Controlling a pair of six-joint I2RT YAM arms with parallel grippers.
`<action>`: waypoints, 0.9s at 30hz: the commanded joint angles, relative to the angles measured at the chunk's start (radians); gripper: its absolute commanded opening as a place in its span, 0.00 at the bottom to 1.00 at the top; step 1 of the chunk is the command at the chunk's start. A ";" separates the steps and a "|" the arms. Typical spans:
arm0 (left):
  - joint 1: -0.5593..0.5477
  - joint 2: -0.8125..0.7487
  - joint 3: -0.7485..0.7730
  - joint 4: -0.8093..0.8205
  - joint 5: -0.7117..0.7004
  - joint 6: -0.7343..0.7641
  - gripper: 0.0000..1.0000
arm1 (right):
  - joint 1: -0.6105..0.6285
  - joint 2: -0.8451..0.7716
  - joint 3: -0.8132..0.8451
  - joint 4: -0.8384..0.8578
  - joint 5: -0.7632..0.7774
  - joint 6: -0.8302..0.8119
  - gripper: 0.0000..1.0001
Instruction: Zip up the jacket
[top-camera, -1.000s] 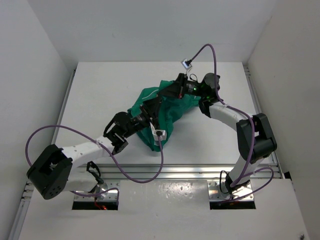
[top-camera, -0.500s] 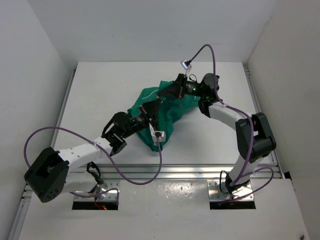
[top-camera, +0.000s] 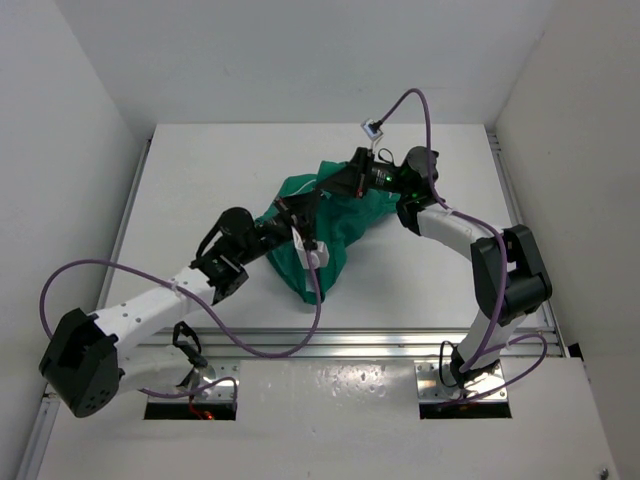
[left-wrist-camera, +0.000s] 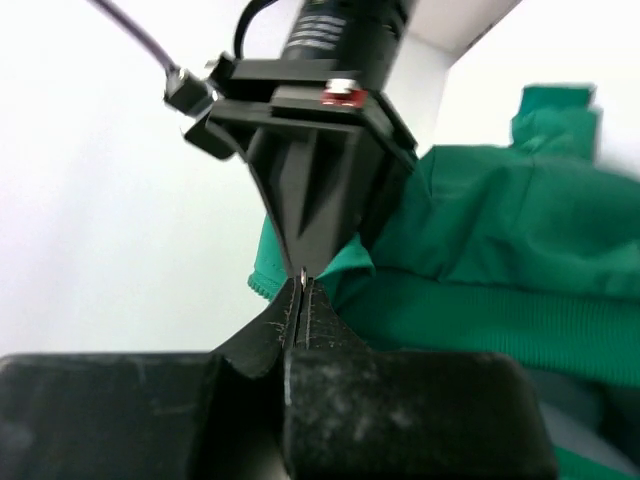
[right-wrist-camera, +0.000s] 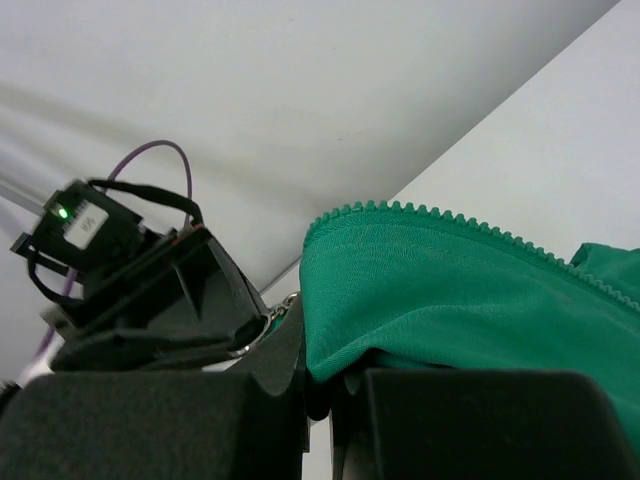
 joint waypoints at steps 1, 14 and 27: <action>0.052 -0.012 0.130 -0.107 0.037 -0.241 0.00 | 0.008 -0.005 0.022 0.074 -0.019 -0.024 0.00; 0.136 0.007 0.219 -0.247 0.215 -0.427 0.00 | -0.003 -0.008 0.013 0.065 -0.023 -0.035 0.00; 0.175 0.007 0.259 -0.328 0.271 -0.499 0.08 | -0.012 -0.016 -0.001 0.063 -0.034 -0.044 0.00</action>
